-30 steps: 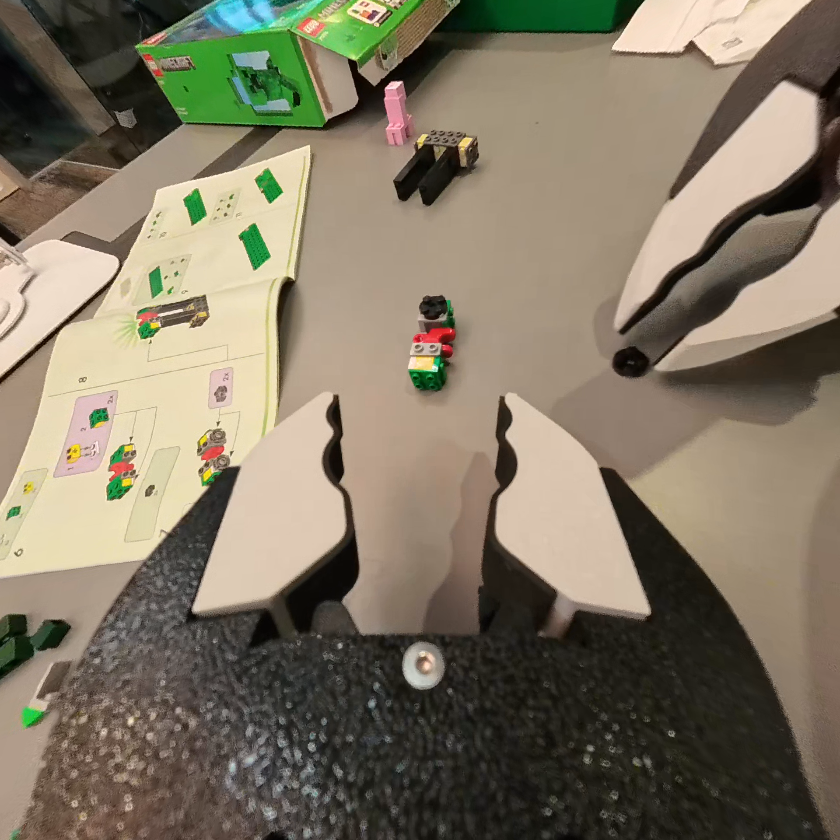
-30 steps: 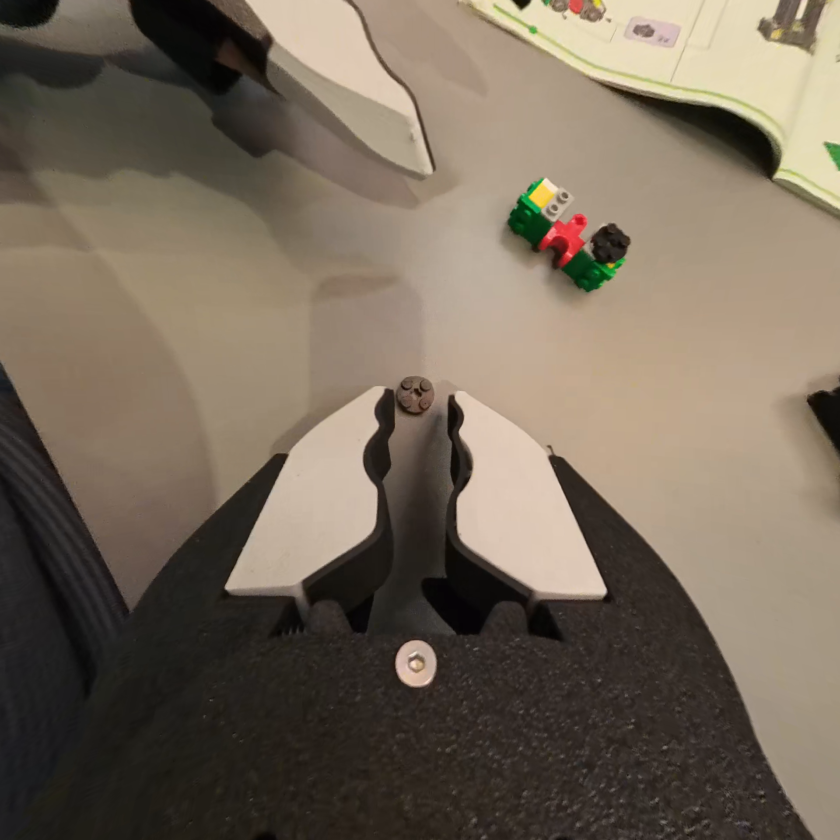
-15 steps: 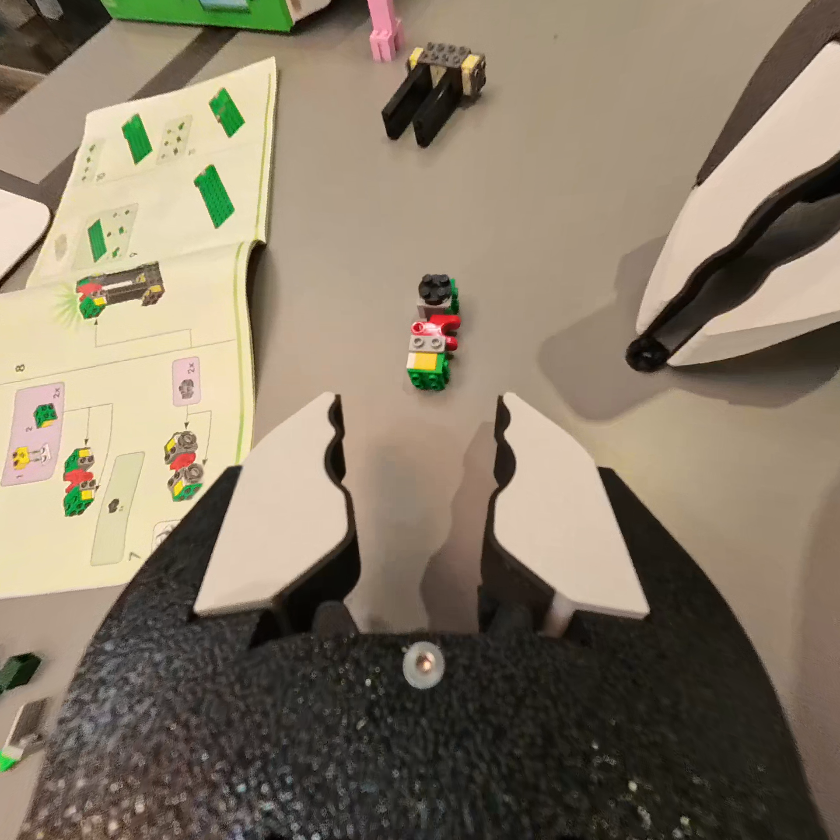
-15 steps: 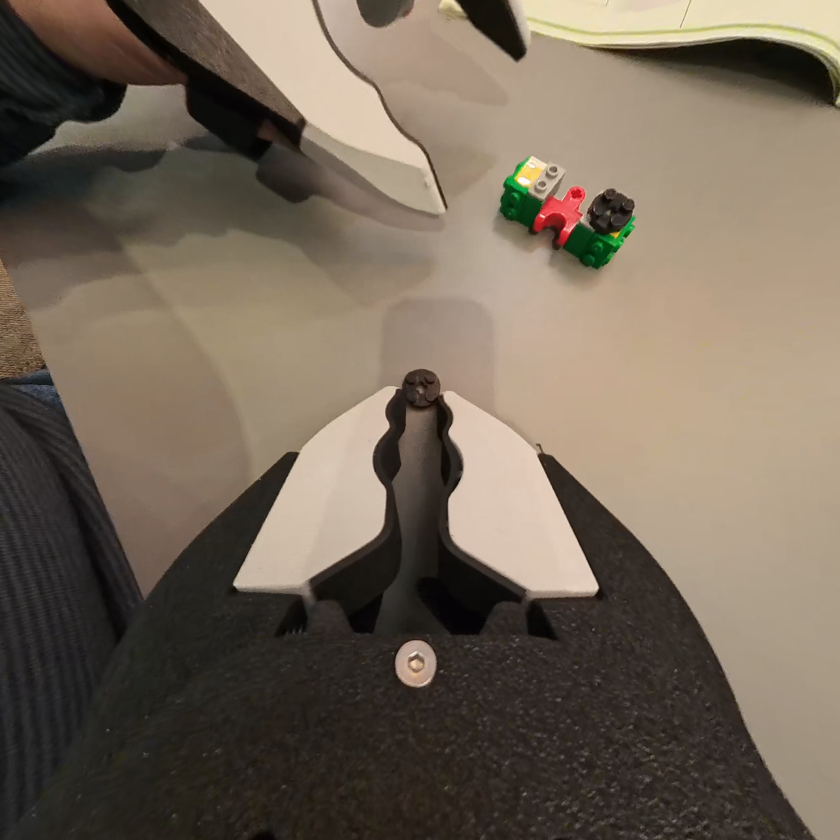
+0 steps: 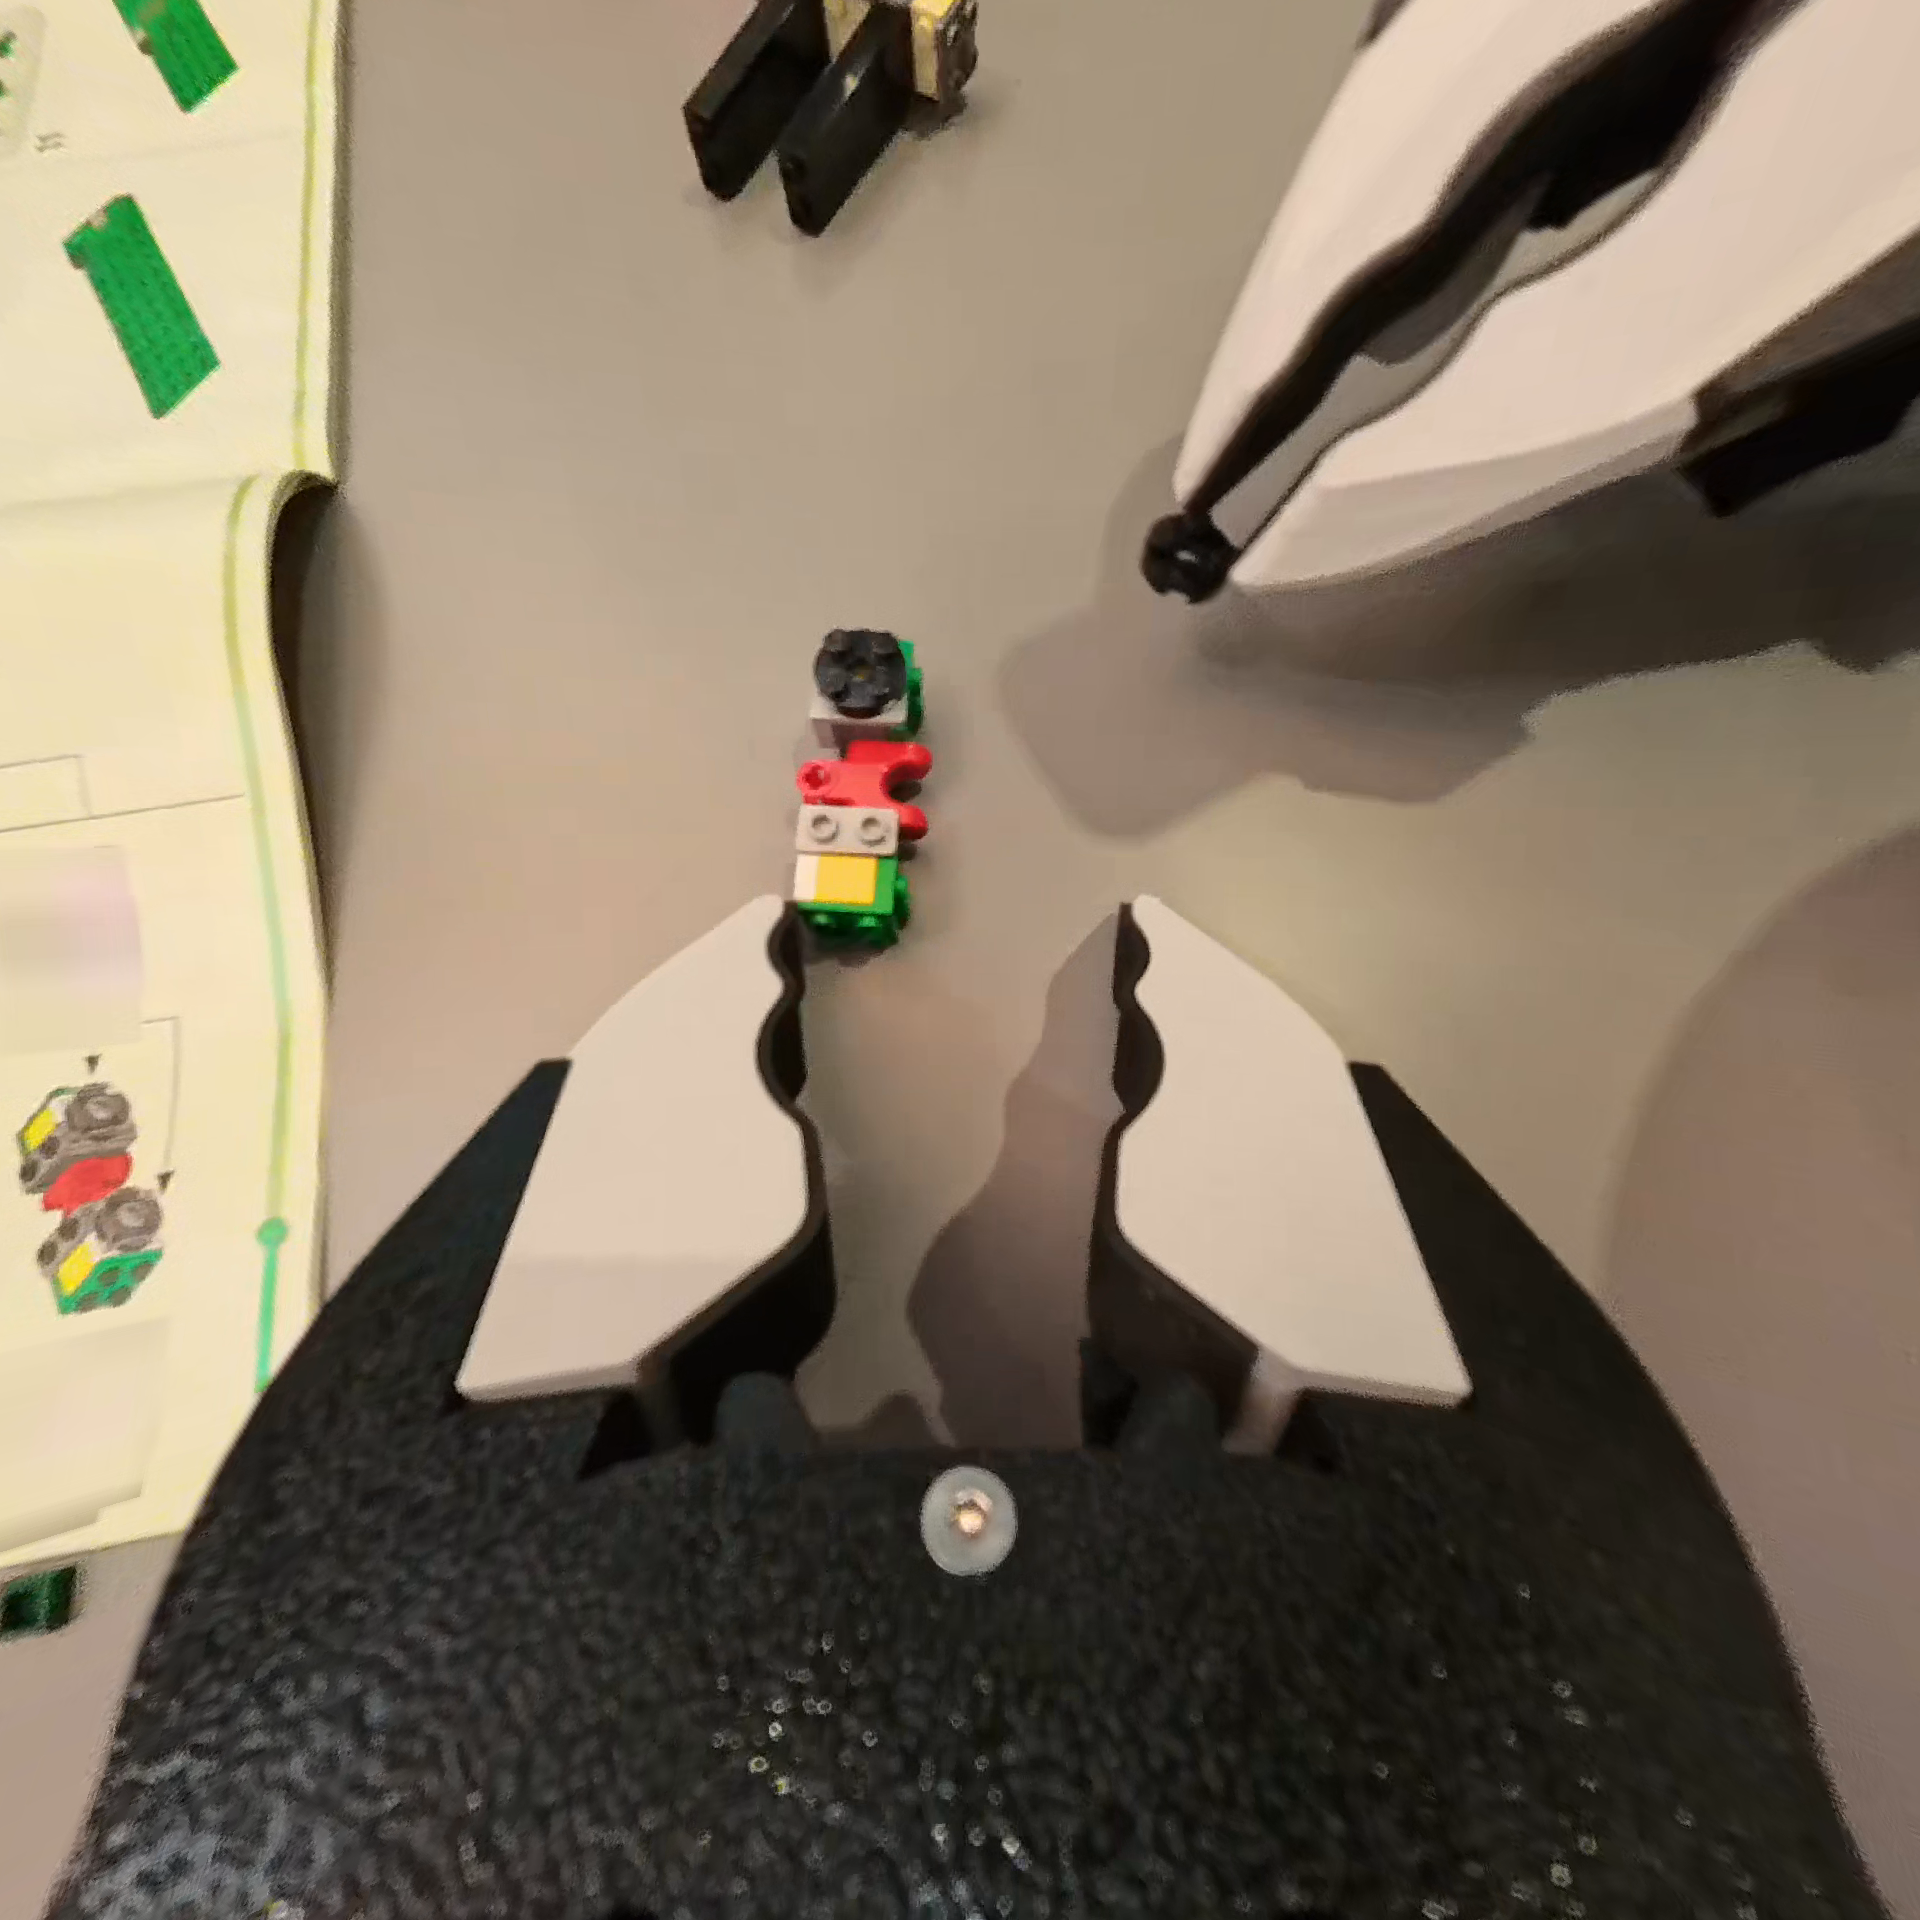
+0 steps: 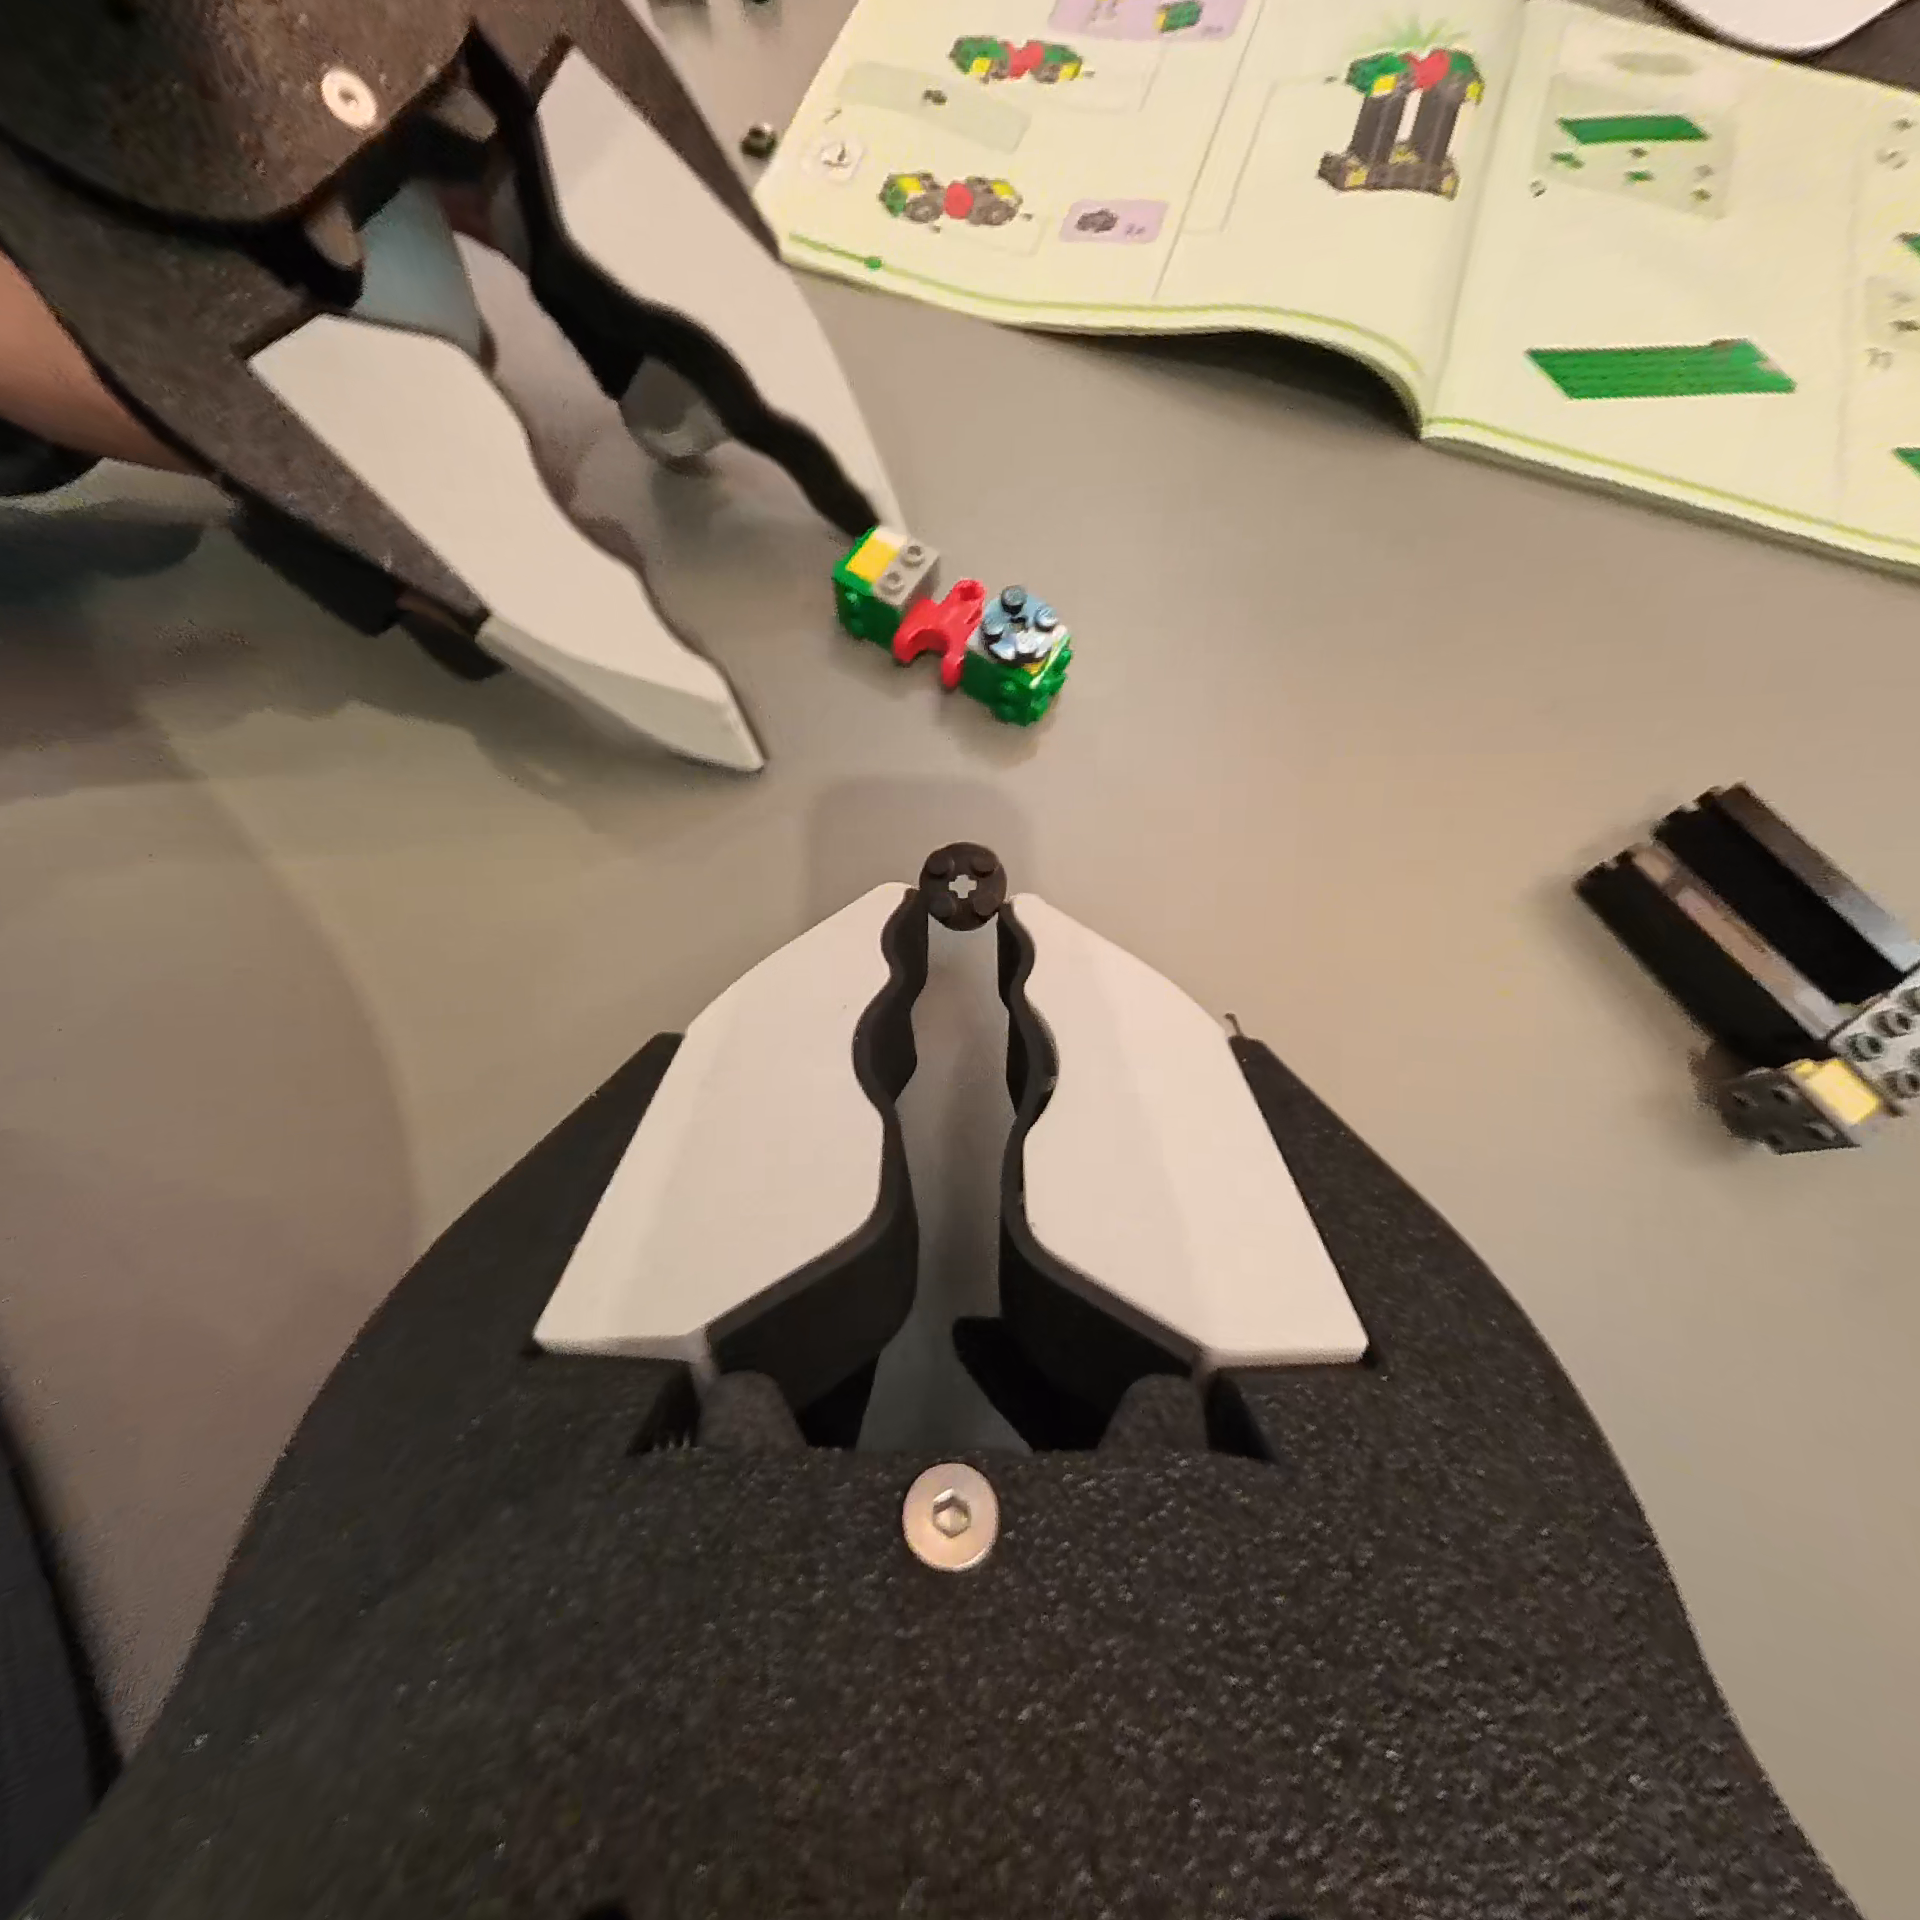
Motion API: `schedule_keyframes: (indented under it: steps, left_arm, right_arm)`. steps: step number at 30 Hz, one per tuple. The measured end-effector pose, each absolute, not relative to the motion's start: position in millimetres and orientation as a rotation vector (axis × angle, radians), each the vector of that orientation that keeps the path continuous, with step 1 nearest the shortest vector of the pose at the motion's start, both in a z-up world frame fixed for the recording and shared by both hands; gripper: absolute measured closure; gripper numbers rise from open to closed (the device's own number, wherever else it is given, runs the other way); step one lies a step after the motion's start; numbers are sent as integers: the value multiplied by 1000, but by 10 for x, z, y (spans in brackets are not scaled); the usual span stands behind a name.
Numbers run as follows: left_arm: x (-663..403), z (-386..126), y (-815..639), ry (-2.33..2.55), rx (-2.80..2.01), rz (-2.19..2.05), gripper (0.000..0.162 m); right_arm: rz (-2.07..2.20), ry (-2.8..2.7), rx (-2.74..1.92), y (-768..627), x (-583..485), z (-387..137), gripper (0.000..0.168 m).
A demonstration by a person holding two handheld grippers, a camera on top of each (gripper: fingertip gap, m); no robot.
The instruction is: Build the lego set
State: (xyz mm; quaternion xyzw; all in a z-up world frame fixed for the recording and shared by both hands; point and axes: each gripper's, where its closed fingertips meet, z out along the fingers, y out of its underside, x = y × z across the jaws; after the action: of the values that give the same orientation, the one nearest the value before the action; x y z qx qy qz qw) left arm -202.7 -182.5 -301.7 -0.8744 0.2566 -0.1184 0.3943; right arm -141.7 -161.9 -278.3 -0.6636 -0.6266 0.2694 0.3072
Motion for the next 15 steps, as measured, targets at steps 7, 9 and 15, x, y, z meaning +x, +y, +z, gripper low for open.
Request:
schedule_keyframes:
  steps: [7,9,15]
  left_arm:
    - [-1790,-3000,-1869,690,-2221,-380,110]
    - [-1854,-2992,-1873,693,-2218,-368,108]
    - [-2190,-2742,-1813,610,-2044,-440,102]
  right_arm:
    - [732,-1683,-1705,-1494,-1502,-2703,156]
    - [748,-1693,-1707,-1510,-1541,-2687,156]
    - [726,-1739,-1680,-1614,-1721,-2631,156]
